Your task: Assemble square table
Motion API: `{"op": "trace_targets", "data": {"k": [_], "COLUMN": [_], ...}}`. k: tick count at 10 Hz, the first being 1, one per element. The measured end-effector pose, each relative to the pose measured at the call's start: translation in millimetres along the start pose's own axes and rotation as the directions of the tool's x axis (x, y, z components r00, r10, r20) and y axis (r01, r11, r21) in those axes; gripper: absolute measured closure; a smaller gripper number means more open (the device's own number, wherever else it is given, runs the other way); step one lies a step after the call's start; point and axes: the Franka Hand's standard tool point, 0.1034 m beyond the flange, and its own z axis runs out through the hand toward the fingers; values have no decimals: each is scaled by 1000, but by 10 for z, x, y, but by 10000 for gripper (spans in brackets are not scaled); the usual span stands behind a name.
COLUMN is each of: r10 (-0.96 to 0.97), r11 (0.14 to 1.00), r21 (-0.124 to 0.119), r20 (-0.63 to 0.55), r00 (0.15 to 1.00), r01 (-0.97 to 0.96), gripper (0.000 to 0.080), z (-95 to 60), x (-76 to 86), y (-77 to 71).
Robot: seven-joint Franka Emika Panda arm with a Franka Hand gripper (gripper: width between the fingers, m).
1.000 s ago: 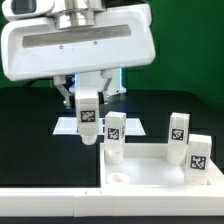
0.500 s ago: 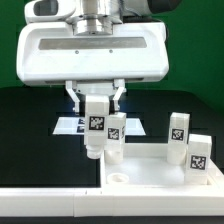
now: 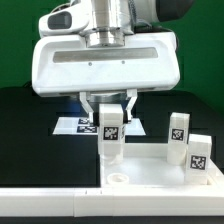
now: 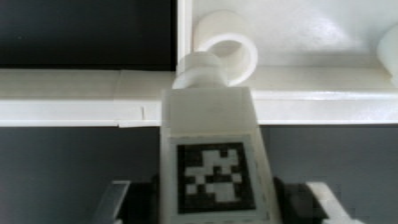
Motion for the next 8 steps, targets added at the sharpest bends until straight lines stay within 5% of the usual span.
{"op": "trace_targets", "data": {"k": [8], "r10": [23], "r11": [1000], "r21": [14], "r20": [2], "r00": [1000], "r01": [-23], "gripper": [514], "z": [216], "x": [16], "y": [-166]}}
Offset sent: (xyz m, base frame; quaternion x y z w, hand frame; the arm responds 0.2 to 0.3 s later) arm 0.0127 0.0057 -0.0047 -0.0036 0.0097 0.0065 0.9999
